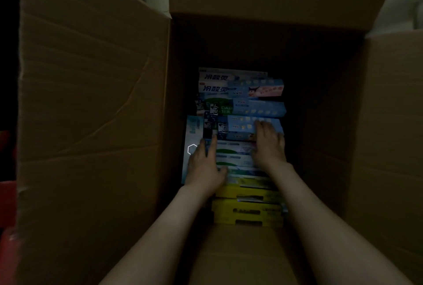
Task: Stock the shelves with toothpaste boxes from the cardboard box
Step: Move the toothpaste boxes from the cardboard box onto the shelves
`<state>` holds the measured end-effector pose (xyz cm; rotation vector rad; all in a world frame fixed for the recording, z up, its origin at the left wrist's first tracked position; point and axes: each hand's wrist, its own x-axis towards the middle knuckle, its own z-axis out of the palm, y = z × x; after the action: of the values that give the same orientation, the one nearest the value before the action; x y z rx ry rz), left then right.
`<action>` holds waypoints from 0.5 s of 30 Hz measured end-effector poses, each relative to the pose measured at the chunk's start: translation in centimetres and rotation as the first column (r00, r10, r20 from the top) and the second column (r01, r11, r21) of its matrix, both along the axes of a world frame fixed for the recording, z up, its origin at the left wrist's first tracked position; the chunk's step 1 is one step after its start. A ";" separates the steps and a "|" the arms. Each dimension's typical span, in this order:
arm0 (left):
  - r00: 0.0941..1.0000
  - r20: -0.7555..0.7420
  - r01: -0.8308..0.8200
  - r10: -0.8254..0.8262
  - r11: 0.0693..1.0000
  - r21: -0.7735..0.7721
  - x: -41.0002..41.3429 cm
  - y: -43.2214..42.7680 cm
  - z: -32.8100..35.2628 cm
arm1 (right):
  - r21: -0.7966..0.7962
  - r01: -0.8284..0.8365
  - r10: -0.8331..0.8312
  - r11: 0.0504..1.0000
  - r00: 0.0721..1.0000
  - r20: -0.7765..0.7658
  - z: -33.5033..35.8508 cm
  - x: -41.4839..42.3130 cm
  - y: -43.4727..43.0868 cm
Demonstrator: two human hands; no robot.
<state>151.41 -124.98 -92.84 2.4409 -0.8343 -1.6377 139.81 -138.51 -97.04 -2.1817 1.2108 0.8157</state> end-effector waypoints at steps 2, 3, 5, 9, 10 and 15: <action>0.999 -0.010 -0.045 0.045 0.999 0.005 0.5 0.1 -0.2 | -0.071 -0.044 0.042 0.996 0.999 -0.028 -0.5 0.5 -0.2; 0.998 -0.012 -0.059 0.059 0.998 0.013 0.5 0.2 -0.3 | -0.106 -0.061 0.057 0.992 0.998 -0.040 -0.5 0.7 -0.3; 0.999 -0.002 -0.045 0.045 0.998 0.044 0.2 0.8 -0.5 | -0.142 -0.088 0.080 0.986 0.995 -0.061 -0.5 1.0 -0.2; 0.996 -0.023 -0.076 0.081 0.984 0.163 -0.7 2.4 -0.8 | -0.107 -0.082 0.075 0.991 0.994 -0.074 -0.2 0.1 0.6; 0.991 -0.050 -0.116 0.128 0.975 0.190 -0.9 2.8 -0.9 | -0.100 -0.080 0.071 0.992 0.994 -0.085 0.0 -0.2 0.9; 0.986 -0.068 -0.128 0.149 0.960 0.247 -1.6 3.6 -1.8 | -0.111 -0.033 0.022 0.993 0.994 -0.105 1.6 -0.4 3.2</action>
<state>149.84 -121.34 -94.68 2.4926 -0.4622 -1.8738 139.40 -135.31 -95.48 -2.2754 1.3090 0.9016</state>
